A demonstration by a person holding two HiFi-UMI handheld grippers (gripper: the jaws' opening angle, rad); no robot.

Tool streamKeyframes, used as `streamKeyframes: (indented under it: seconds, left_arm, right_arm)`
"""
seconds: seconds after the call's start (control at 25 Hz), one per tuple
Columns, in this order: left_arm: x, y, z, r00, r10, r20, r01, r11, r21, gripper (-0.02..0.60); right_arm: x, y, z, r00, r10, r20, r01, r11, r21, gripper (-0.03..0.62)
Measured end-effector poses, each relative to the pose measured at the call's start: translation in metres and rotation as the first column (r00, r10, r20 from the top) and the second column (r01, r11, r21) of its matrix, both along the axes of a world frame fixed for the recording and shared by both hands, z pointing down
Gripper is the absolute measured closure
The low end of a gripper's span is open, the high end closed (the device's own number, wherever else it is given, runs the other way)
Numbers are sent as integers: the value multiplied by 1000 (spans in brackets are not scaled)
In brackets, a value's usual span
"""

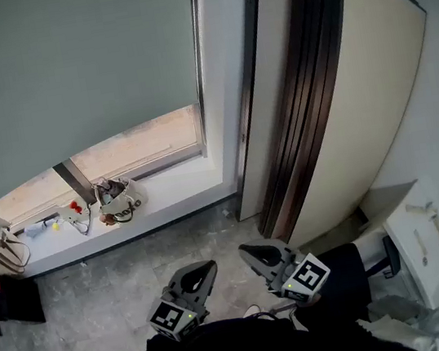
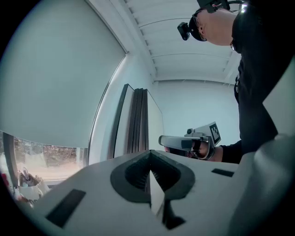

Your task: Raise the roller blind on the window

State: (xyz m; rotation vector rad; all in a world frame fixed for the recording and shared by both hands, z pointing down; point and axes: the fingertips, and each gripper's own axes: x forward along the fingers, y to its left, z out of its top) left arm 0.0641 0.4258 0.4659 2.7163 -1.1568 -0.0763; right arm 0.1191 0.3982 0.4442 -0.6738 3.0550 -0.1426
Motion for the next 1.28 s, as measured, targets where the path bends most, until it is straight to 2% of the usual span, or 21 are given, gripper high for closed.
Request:
streamKeyframes:
  seconds: [0.12,0.32,0.44,0.68,0.84,1.0,1.16,1.28]
  left_arm:
    - [7,-2,0,1000,7,3,-7,999,31,575]
    - [23,-4,1,1000,-10,17,10,1000,1,575]
    - [31,-3,1,1000,-13,27,13,1000,24,575]
    - [47,1,3,1000,-23,-13,24,999,38,575]
    - [63,1,8,999,-34,9,34,999,4,575]
    - [74,-3,9,998,-64,16,64,998,-4,575]
    - [71,-16,7,996,-83,16,82,995,50,575]
    - [59,-31,14,993,-112,37,111,994,12,575]
  right_arm:
    - [8,-1,0,1000,1,1,-1,1000,-4,588]
    - [23,-2,6,1000,-8,-10,7,1000,-14,588]
    - [33,-1,8,1000,-12,15,12,1000,-13,588]
    - [57,-2,10,997,-12,71,15,999,-48,588]
    - [69,1,16,996,-64,68,68,996,-61,588]
    - [80,-3,19,996,-73,59,76,996,-42,588]
    - [77,-16,18,996,-72,57,73,997,-7,588]
    - [66,-28,7,992,-90,84,89,996,9,588]
